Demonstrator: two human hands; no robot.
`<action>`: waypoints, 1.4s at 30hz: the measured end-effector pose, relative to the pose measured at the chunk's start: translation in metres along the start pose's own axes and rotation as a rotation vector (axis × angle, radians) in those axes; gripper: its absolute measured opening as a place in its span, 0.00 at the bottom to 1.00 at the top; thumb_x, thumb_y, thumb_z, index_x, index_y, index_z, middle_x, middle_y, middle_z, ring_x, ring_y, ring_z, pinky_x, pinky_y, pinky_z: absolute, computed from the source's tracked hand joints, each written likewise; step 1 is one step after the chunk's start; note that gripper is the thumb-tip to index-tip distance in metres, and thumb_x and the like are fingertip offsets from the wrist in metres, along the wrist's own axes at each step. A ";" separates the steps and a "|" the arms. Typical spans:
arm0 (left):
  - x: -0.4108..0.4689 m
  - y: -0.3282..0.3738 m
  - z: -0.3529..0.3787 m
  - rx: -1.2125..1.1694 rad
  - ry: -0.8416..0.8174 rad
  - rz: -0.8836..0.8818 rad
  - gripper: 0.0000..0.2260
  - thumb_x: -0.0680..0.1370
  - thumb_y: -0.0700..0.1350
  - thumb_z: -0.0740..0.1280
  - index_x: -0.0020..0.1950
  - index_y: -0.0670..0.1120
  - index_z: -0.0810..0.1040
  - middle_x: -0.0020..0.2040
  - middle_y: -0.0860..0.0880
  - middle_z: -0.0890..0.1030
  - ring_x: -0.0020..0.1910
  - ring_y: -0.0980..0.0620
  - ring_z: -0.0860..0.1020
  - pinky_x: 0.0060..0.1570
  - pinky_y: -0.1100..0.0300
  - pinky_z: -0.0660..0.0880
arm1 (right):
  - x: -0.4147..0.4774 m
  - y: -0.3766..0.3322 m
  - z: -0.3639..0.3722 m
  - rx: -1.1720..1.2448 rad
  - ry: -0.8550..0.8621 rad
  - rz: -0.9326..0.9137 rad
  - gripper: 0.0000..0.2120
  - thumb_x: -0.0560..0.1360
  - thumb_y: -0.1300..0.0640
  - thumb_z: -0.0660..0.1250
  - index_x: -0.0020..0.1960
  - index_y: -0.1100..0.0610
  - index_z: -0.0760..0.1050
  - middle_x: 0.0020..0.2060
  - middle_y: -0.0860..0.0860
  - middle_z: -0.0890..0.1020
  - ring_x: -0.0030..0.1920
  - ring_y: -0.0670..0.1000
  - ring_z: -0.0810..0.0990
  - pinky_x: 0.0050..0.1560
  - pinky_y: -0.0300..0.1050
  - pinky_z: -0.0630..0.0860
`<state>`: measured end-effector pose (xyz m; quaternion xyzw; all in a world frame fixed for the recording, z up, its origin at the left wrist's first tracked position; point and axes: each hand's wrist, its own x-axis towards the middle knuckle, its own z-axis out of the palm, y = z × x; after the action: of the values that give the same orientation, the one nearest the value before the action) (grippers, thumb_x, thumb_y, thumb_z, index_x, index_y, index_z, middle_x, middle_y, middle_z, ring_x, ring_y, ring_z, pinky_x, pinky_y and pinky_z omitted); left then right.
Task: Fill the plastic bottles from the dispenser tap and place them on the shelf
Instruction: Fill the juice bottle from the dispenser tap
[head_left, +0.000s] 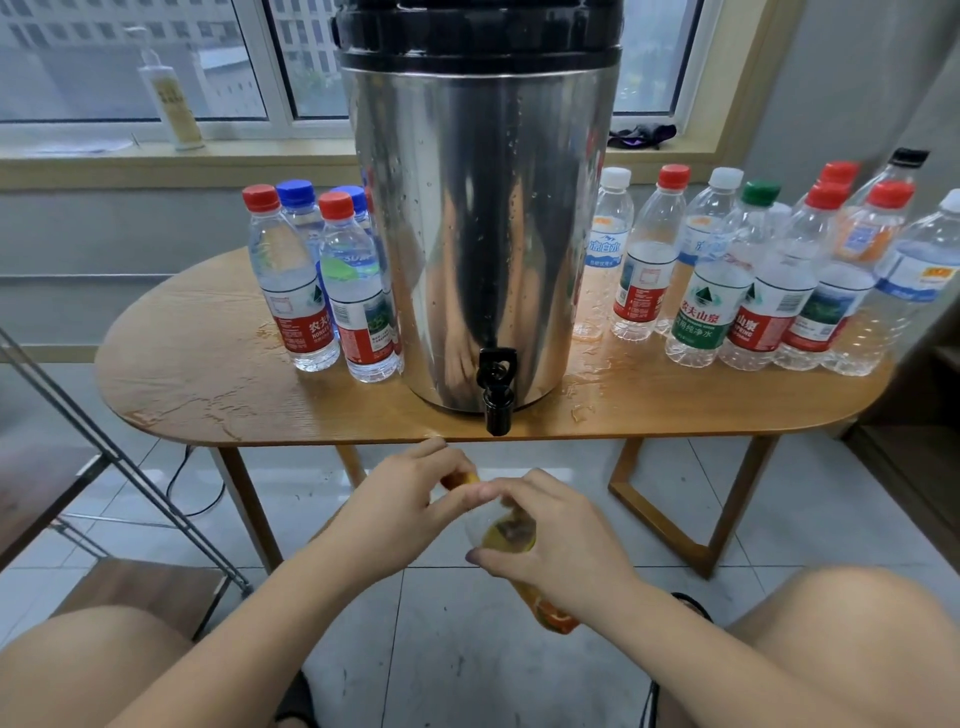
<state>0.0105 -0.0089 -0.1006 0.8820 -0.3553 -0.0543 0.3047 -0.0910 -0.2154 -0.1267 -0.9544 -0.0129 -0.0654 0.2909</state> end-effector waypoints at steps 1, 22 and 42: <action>-0.001 -0.001 -0.003 -0.103 -0.023 0.027 0.16 0.82 0.67 0.66 0.62 0.61 0.84 0.55 0.63 0.82 0.57 0.59 0.81 0.51 0.60 0.79 | 0.001 0.002 -0.001 0.023 0.016 0.009 0.36 0.69 0.26 0.74 0.73 0.38 0.74 0.57 0.37 0.76 0.58 0.41 0.77 0.57 0.41 0.79; -0.002 -0.006 -0.015 -0.309 -0.038 0.081 0.17 0.80 0.42 0.77 0.64 0.61 0.86 0.62 0.62 0.85 0.64 0.54 0.83 0.57 0.58 0.81 | 0.005 0.005 0.003 0.032 0.041 0.003 0.36 0.69 0.28 0.76 0.72 0.41 0.76 0.56 0.38 0.76 0.58 0.43 0.77 0.57 0.44 0.79; 0.004 -0.001 -0.007 -0.129 0.023 -0.003 0.25 0.75 0.71 0.71 0.65 0.59 0.82 0.58 0.63 0.81 0.59 0.60 0.80 0.51 0.62 0.80 | 0.008 0.004 0.008 0.027 0.081 0.017 0.34 0.68 0.28 0.77 0.70 0.38 0.76 0.56 0.36 0.75 0.54 0.41 0.78 0.54 0.41 0.78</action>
<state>0.0164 -0.0077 -0.0948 0.8617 -0.3461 -0.0676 0.3649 -0.0819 -0.2148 -0.1343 -0.9471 0.0060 -0.1013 0.3046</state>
